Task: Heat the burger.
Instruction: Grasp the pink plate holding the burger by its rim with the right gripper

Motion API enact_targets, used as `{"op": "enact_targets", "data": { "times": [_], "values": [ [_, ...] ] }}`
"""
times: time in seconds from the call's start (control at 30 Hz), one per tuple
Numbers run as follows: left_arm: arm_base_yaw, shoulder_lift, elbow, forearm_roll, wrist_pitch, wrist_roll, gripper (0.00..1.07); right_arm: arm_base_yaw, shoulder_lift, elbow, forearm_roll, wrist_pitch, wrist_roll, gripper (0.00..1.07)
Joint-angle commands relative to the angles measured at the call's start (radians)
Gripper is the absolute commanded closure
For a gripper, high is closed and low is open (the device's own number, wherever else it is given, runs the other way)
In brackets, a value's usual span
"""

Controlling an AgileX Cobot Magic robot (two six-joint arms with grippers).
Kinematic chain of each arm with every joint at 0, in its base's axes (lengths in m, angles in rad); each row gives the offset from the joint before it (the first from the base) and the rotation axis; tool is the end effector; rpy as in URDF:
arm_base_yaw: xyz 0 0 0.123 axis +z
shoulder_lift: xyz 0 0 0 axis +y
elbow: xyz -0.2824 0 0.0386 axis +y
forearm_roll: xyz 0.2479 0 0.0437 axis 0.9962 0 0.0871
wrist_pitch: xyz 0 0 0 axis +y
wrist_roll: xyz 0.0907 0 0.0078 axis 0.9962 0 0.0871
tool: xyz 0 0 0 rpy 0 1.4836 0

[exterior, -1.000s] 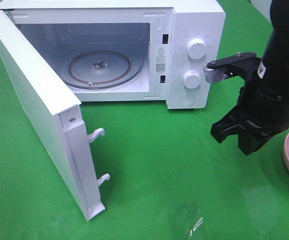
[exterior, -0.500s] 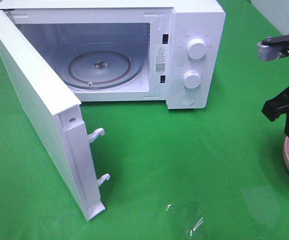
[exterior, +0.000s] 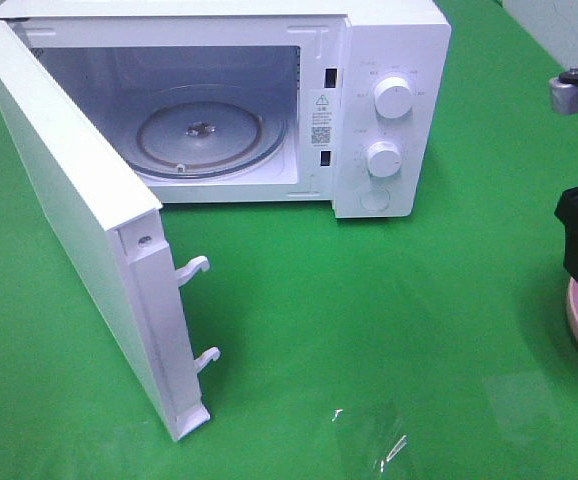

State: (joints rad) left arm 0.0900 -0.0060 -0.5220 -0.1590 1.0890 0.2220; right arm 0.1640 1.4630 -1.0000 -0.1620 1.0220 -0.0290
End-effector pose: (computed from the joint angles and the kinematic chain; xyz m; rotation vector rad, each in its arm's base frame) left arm -0.0090 -0.0136 0.2817 0.1468 2.0291 0.0059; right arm 0.2637 0.0309 0.2475 -0.3911 2.9271 -0.1975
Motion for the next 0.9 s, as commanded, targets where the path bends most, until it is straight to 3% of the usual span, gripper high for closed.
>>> {"op": "enact_targets", "data": {
  "times": [0.03, 0.47, 0.9],
  "values": [
    [-0.005, -0.016, 0.002, -0.005, -0.014, -0.001, 0.09, -0.006, 0.005, 0.006, -0.018, -0.024, -0.017, 0.14],
    [-0.005, -0.016, 0.002, -0.005, -0.014, -0.001, 0.09, -0.112, 0.006, 0.191, -0.008, -0.282, -0.023, 0.2],
    [-0.005, -0.016, 0.002, -0.005, -0.014, -0.001, 0.09, -0.122, 0.147, 0.212, -0.002, -0.382, 0.004, 0.22]
  ]
}}
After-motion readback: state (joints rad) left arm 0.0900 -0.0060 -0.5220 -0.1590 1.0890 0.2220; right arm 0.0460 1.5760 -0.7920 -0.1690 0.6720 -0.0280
